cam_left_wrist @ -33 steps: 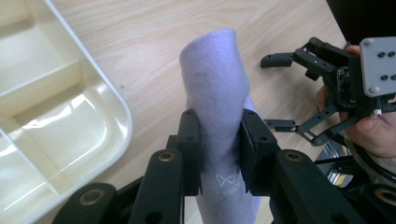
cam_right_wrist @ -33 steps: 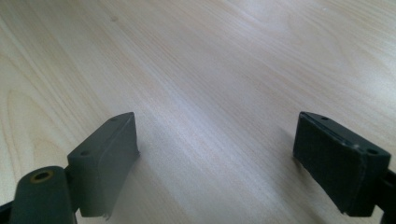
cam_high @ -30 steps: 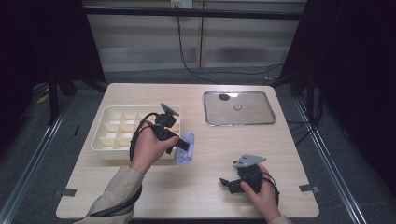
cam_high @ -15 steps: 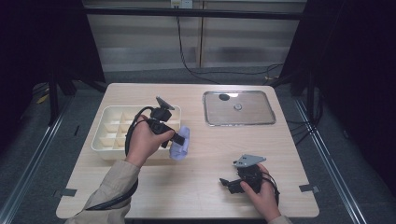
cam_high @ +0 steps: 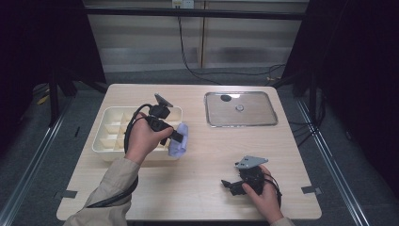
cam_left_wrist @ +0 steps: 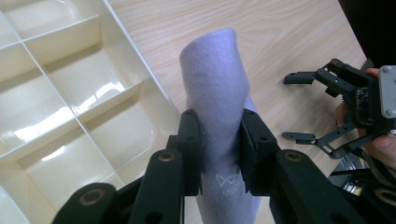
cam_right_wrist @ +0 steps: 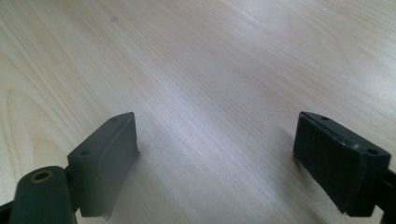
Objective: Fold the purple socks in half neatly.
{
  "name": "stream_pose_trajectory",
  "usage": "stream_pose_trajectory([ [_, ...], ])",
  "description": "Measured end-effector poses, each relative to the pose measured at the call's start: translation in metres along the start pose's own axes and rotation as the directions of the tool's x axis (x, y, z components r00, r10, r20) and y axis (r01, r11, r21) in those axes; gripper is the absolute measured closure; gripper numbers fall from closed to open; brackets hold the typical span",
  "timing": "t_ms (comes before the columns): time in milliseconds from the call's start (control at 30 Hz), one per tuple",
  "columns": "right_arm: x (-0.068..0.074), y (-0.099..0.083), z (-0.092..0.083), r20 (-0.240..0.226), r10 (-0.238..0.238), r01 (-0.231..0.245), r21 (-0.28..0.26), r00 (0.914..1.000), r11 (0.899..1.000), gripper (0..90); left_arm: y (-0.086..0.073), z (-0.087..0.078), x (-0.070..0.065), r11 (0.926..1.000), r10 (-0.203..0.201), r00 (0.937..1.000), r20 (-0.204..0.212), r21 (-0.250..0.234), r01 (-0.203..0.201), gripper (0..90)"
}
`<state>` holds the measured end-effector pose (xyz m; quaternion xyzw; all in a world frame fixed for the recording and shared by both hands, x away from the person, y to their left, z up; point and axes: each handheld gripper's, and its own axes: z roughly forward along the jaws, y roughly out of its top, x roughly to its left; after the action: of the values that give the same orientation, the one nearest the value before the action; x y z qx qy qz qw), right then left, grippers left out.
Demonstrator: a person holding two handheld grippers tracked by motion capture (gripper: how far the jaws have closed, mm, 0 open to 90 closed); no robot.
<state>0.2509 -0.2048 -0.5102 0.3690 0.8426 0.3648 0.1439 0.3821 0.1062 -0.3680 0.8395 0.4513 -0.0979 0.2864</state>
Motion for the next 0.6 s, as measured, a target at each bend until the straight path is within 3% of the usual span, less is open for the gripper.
stream_pose_trajectory([
  [267,0.000,0.000,0.000,0.000,0.000,0.000,0.000,1.0000,1.000,13.3,0.002,0.000,0.005,1.0000,0.009,0.9999,-0.011,0.002,-0.009,72.4],
  [600,0.000,0.000,0.000,-0.001,0.002,-0.002,0.001,1.0000,1.000,13.3,0.010,0.001,0.013,0.9995,-0.028,0.9993,-0.024,-0.014,0.028,72.4],
])
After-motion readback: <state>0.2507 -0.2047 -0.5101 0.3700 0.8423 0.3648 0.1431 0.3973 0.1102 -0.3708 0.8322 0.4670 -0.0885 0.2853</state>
